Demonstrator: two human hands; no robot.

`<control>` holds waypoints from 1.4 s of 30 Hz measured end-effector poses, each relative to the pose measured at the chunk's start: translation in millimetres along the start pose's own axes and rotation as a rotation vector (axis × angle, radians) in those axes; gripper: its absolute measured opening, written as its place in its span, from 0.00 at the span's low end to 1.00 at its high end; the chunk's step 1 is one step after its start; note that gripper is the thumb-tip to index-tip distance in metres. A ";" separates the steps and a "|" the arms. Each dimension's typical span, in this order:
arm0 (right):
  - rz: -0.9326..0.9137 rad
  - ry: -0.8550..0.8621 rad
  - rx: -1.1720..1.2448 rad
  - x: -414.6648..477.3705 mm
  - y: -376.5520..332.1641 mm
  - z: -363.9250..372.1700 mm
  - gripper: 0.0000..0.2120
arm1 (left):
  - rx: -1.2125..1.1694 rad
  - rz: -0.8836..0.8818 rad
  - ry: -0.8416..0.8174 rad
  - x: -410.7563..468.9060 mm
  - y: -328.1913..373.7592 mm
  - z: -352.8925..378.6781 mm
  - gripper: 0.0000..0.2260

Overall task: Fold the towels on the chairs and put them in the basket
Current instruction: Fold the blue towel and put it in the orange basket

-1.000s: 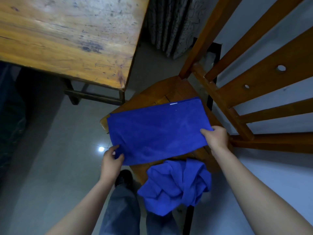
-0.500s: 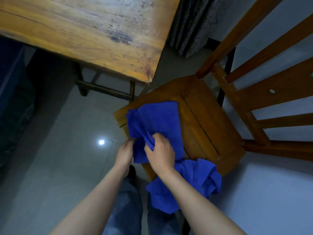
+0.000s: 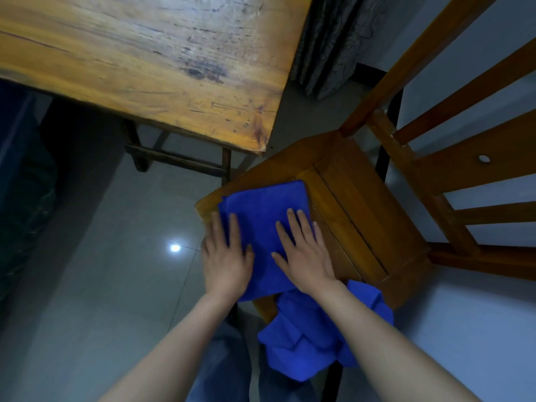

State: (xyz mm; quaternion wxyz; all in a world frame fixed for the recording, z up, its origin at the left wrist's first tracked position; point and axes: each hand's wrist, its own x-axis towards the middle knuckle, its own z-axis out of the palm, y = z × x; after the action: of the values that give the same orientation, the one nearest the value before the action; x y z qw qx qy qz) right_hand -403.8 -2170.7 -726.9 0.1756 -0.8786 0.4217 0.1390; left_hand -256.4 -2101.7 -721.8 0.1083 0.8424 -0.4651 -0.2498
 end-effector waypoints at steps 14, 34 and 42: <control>-0.084 0.003 -0.136 -14.2 20.5 -5.0 0.36 | 0.348 0.473 -0.081 -11.6 -10.8 13.0 0.33; -0.202 0.297 -0.221 -40.3 -1.5 2.4 0.21 | 0.234 0.629 -0.116 -22.5 -6.6 -22.6 0.23; -0.391 0.607 -0.205 -65.7 -8.1 -91.8 0.10 | 0.209 0.742 0.081 -48.2 22.7 -97.5 0.15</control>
State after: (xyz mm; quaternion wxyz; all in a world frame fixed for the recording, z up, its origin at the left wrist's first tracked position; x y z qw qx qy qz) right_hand -428.3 -2159.6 -617.0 -0.0231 -0.9568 0.2627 -0.1226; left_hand -243.4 -2078.5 -613.9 0.1232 0.6326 -0.7564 -0.1113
